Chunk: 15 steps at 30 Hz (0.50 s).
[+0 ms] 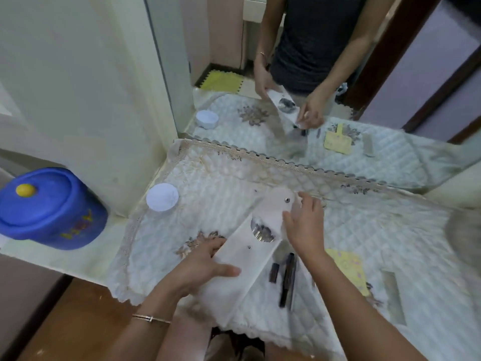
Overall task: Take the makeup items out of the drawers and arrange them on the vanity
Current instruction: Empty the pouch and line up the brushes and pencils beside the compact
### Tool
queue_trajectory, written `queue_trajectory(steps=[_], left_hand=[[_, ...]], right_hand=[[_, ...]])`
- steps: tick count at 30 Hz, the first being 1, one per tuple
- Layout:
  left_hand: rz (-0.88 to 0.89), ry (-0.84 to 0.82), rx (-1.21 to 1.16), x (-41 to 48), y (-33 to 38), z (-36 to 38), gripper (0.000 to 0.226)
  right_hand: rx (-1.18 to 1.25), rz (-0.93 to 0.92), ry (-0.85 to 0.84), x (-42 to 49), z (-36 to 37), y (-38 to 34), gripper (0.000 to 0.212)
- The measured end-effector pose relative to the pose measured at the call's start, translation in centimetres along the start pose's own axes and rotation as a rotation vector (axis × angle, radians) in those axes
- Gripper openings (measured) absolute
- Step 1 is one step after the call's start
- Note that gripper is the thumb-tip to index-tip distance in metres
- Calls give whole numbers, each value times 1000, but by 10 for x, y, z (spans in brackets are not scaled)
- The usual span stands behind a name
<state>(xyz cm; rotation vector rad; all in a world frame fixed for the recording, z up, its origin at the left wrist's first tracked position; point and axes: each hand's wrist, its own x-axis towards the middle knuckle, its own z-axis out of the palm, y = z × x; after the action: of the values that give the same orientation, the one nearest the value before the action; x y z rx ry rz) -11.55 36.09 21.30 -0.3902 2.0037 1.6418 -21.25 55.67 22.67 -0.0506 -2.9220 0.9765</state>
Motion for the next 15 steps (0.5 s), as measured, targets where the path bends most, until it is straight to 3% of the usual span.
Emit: queue_trajectory(steps=[2, 3, 6, 11, 15], left_hand=[[21, 25, 39, 3, 3, 14, 48], [28, 35, 40, 5, 5, 20, 46], [35, 29, 36, 5, 10, 32, 48], [38, -10, 41, 4, 12, 40, 53], [62, -8, 31, 0, 14, 48, 45]], right_hand=[[-117, -142, 44, -7, -7, 11, 43], [-66, -160, -7, -11, -12, 12, 36], [220, -41, -184, -24, -25, 18, 17], [439, -17, -267, -37, -41, 27, 6], [470, 63, -266, -42, -43, 30, 15]])
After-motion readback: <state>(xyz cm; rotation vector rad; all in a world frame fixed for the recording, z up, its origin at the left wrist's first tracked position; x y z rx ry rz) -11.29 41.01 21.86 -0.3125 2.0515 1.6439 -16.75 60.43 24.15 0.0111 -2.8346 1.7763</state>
